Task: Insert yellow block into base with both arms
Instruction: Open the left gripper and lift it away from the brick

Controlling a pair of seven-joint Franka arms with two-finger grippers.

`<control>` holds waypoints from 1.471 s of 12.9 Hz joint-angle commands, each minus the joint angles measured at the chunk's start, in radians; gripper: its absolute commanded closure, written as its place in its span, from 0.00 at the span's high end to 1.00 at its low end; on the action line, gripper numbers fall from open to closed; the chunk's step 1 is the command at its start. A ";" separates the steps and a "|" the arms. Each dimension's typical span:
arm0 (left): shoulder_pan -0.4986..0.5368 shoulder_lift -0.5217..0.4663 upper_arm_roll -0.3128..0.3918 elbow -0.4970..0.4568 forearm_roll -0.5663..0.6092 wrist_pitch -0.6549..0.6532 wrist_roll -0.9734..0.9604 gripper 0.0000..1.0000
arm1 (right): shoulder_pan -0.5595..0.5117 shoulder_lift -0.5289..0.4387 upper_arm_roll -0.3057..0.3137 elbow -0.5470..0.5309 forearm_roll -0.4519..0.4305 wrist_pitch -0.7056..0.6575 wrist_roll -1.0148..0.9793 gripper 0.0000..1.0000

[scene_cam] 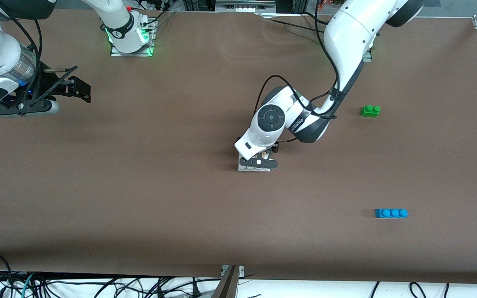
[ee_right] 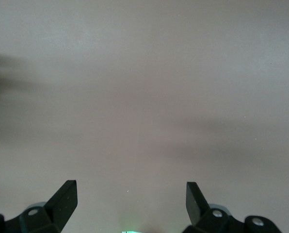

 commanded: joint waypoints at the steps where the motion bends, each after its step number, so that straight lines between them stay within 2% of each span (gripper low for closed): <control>1: 0.106 -0.151 -0.007 -0.014 0.005 -0.133 0.009 1.00 | -0.007 -0.017 0.003 -0.004 -0.006 -0.006 -0.014 0.99; 4: 0.213 -0.260 -0.002 -0.013 0.004 -0.274 0.146 1.00 | -0.007 -0.015 0.003 -0.010 -0.006 -0.001 -0.013 0.99; 9: 0.436 -0.393 -0.002 -0.013 0.008 -0.318 0.352 1.00 | -0.007 -0.015 0.003 -0.012 -0.006 -0.003 -0.014 0.99; 11: 0.505 -0.447 -0.007 -0.011 0.004 -0.420 0.424 1.00 | -0.007 -0.015 0.003 -0.009 -0.006 -0.001 -0.014 0.99; 14: 0.533 -0.452 0.001 0.146 0.004 -0.622 0.509 1.00 | -0.007 -0.015 0.003 -0.010 -0.008 -0.001 -0.014 0.99; 15: 0.533 -0.447 0.001 0.159 0.010 -0.646 0.524 1.00 | -0.007 -0.015 0.003 -0.010 -0.008 -0.001 -0.013 0.99; 16: 0.534 -0.452 0.024 0.154 0.004 -0.646 0.570 1.00 | -0.007 -0.015 0.003 -0.010 -0.009 -0.001 -0.010 0.99; 18: 0.452 -0.494 0.184 0.113 -0.015 -0.638 0.673 1.00 | -0.007 -0.015 0.003 -0.009 -0.010 -0.001 -0.008 0.99; 19: 0.414 -0.531 0.265 0.051 -0.051 -0.623 0.699 1.00 | -0.007 -0.015 0.003 -0.007 -0.011 -0.003 -0.010 0.99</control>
